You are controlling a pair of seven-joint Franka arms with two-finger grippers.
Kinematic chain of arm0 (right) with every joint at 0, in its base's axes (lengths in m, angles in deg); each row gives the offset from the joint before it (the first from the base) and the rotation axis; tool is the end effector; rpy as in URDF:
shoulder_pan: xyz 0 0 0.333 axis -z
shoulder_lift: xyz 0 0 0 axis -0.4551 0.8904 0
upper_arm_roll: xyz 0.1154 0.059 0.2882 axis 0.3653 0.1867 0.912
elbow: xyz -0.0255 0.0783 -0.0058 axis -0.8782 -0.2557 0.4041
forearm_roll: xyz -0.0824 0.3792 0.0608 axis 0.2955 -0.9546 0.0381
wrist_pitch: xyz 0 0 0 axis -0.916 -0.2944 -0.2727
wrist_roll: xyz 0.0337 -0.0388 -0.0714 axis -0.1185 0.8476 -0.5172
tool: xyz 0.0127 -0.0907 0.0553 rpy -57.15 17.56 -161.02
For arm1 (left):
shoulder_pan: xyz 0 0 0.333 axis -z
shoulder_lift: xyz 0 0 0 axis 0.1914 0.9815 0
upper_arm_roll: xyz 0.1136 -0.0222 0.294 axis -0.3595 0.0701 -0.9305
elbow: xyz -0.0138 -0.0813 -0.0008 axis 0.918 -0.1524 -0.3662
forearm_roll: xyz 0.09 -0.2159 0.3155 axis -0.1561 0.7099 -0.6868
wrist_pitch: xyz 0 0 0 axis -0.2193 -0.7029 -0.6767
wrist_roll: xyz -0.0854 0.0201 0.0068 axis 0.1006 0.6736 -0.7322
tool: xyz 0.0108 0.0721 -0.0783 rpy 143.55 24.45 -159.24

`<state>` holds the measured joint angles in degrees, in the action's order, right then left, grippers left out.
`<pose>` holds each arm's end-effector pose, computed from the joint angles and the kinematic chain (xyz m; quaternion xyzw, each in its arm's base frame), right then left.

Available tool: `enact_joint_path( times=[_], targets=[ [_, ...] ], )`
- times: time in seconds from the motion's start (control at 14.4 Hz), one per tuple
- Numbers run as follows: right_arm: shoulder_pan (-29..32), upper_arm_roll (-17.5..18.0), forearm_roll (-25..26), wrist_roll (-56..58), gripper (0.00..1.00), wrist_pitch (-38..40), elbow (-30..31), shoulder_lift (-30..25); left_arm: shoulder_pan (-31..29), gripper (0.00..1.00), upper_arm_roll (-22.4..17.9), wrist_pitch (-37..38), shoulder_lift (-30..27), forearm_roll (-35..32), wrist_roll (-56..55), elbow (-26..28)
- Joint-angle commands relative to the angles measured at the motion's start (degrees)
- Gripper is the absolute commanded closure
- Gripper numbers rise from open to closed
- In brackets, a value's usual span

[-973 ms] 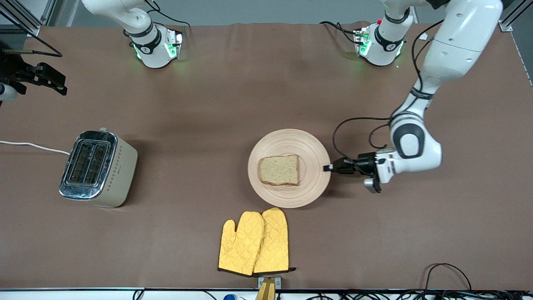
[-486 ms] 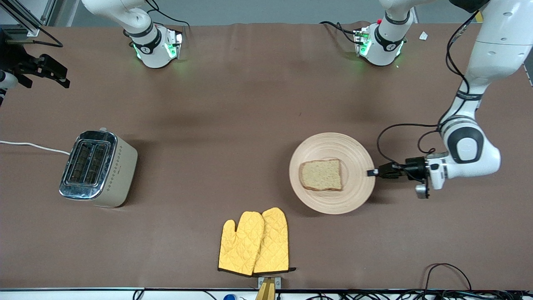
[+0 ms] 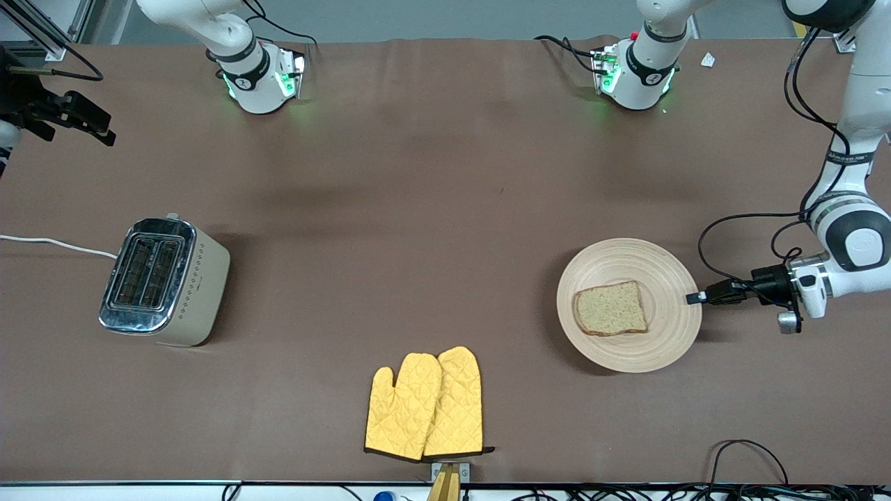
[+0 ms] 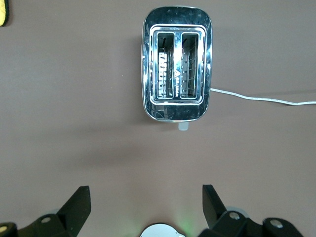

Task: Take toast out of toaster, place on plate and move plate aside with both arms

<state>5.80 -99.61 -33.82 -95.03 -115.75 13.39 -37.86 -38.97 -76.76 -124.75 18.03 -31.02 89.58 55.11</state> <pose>0.4750 -0.0171 0.6396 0.9986 -0.0437 -0.0249 0.0139 0.6283 0.1376 0.2000 0.8837 0.0106 0.0341 0.4666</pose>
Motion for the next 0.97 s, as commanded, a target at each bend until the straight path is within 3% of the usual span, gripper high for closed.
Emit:
enact_joint_path(
  times=[0.0,0.63,0.83,0.9],
  targets=[
    [0.4,0.5,0.9,-0.6,0.00,0.2,0.4,-1.3,-1.4,0.96,0.8,2.1,1.3,0.1,-0.3,-1.7],
    [1.2,0.4,1.3,-0.3,0.00,0.2,-3.6,1.6,-4.9,0.95,0.7,2.1,5.7,1.0,2.4,-3.6],
    [5.3,1.0,0.6,4.8,0.00,0.6,-4.9,3.9,-4.9,0.94,0.7,2.2,7.6,3.4,4.8,-3.6],
    [8.6,2.9,0.5,5.8,0.00,0.8,-4.9,4.1,-4.9,0.91,0.7,2.1,7.9,3.5,5.4,-3.6]
  ],
)
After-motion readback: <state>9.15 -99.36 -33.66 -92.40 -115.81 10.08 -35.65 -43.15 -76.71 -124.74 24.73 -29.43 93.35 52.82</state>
